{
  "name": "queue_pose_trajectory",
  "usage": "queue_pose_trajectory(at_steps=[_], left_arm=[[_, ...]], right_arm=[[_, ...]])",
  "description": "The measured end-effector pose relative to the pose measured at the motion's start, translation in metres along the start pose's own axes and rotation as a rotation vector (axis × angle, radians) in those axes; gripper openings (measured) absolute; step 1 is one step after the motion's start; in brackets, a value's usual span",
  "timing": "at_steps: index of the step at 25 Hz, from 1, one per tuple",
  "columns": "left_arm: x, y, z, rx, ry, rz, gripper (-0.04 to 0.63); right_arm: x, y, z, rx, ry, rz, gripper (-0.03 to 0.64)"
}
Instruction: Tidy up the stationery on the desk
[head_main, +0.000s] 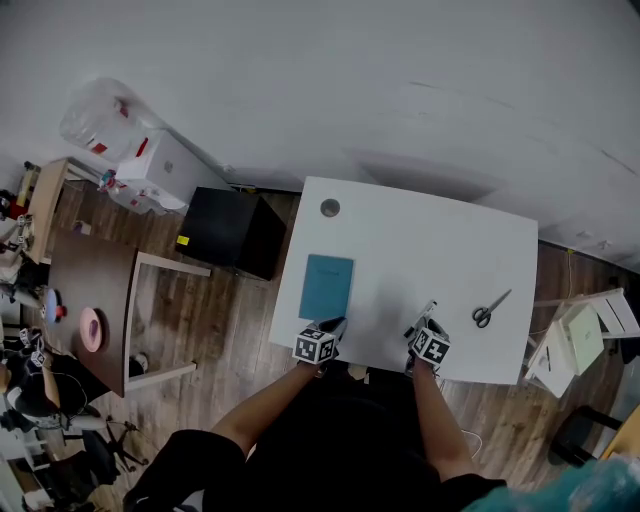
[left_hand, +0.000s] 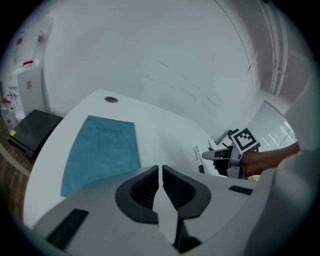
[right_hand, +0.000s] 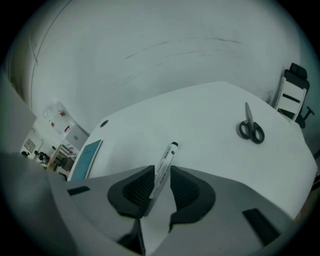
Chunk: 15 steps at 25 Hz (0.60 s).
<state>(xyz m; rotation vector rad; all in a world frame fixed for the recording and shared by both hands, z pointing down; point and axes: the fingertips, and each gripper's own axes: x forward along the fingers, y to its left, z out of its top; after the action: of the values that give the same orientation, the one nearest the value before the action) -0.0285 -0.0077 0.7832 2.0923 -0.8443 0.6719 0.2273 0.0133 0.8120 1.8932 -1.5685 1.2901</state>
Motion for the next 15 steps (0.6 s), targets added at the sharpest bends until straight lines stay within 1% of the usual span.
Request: queue_pose_trajectory(at_steps=[5, 8, 10, 13, 15], left_arm=[[0.004, 0.002, -0.014, -0.035, 0.028, 0.053, 0.034], [0.005, 0.005, -0.012, -0.044, 0.027, 0.068, 0.034], [0.003, 0.008, -0.011, -0.042, 0.028, 0.077, 0.035], [0.0, 0.012, -0.012, -0.05, 0.025, 0.084, 0.035], [-0.001, 0.016, -0.014, -0.052, 0.023, 0.082, 0.034]], right_arm=[[0.011, 0.003, -0.005, 0.003, 0.049, 0.025, 0.112], [0.015, 0.006, -0.004, -0.04, 0.06, 0.026, 0.117], [0.017, 0.008, -0.006, -0.057, 0.071, 0.023, 0.115], [0.018, 0.007, -0.01, -0.05, 0.071, 0.021, 0.109], [0.018, 0.008, -0.011, -0.046, 0.069, 0.021, 0.087]])
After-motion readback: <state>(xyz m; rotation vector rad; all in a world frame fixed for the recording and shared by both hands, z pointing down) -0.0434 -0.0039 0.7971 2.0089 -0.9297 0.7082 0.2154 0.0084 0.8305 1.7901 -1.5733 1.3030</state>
